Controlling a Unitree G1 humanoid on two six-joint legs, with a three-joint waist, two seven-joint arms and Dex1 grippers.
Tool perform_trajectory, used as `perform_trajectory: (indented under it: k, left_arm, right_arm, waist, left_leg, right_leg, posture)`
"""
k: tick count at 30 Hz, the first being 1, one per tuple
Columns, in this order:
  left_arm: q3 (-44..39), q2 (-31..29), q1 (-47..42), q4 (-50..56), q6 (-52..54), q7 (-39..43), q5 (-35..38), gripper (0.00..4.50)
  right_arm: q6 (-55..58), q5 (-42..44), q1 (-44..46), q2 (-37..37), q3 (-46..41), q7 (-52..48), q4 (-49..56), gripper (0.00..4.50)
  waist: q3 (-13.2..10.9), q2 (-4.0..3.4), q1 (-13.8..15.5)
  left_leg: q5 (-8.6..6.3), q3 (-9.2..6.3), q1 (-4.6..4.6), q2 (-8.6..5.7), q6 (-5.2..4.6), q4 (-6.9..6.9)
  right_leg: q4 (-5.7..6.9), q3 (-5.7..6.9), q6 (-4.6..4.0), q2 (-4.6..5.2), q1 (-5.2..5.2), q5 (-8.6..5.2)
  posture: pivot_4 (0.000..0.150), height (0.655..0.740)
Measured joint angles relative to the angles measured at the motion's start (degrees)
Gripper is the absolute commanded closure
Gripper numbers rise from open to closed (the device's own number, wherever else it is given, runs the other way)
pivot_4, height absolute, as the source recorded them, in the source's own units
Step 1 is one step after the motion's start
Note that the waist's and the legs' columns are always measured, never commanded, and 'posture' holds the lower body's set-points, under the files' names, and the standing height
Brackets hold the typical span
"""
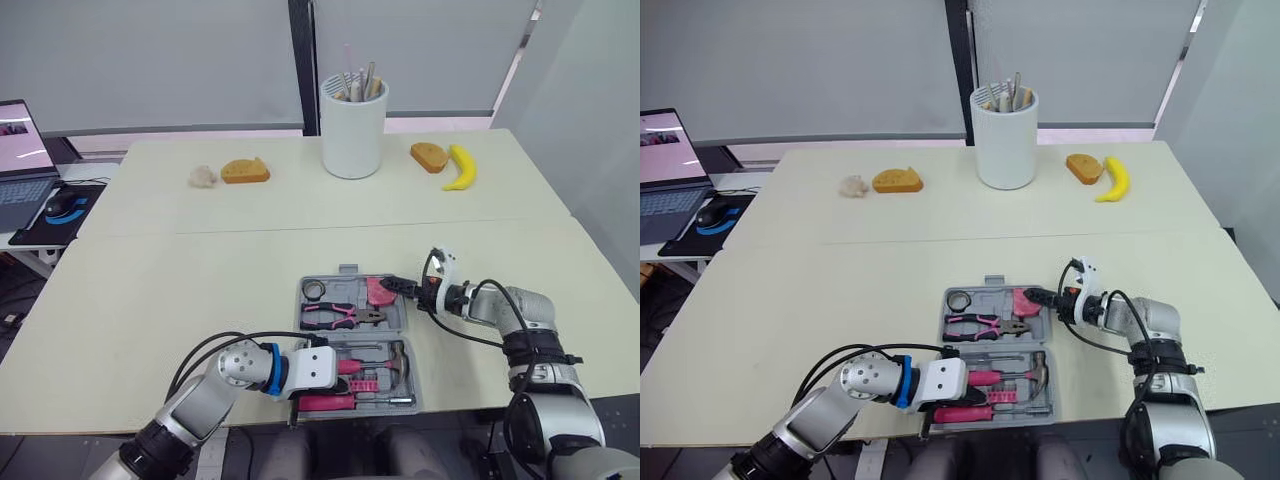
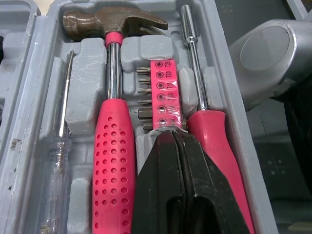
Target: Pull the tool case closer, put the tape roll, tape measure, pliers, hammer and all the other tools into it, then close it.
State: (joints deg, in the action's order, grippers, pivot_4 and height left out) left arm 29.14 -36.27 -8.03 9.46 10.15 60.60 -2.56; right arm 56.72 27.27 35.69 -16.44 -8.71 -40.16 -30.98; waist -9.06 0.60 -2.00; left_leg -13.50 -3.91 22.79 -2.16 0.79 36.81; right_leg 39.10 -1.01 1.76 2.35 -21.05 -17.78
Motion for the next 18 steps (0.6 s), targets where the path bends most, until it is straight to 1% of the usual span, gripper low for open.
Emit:
perform_trajectory:
  k: [6,11,14,18]
  left_arm:
    - [0.08,-0.23,-0.03,1.34,2.01,-0.1,-0.34,4.5]
    - [0.22,-0.45,0.02,2.15,3.28,-0.2,-0.45,4.5]
    - [0.25,-0.45,-0.04,2.3,3.65,-0.28,-0.45,4.5]
    - [0.46,-0.4,-0.33,2.37,4.04,-0.34,-0.45,4.5]
  right_arm:
    - [-3.16,0.15,2.47,2.05,-1.61,-1.06,-5.79,0.04]
    - [-2.54,5.13,3.73,3.89,-7.91,-1.48,-7.88,0.04]
    - [0.46,8.42,5.5,3.33,-9.92,-2.11,-5.62,0.04]
    - [4.13,10.77,5.75,2.04,-9.2,-3.7,0.13,0.04]
  waist:
    - [0.03,-0.01,-0.1]
    - [0.01,-0.05,-0.18]
    - [0.01,-0.05,-0.18]
    - [0.02,-0.05,-0.03]
  left_leg:
    - [0.0,0.01,0.0,0.05,0.0,0.0]
    - [0.0,0.01,0.03,0.07,0.0,-0.03]
    - [0.0,0.0,0.03,0.07,0.0,-0.03]
    - [0.0,-0.02,0.04,0.07,0.0,-0.05]
  right_leg:
    - [0.0,-0.03,0.0,-0.06,0.0,0.0]
    - [0.01,-0.04,-0.01,-0.07,-0.05,0.0]
    - [0.0,-0.04,-0.01,-0.07,-0.04,0.0]
    - [-0.02,-0.02,-0.01,-0.06,-0.04,0.0]
  posture:
    - [0.15,0.74]
    - [0.15,0.74]
    - [0.15,0.74]
    - [0.15,0.74]
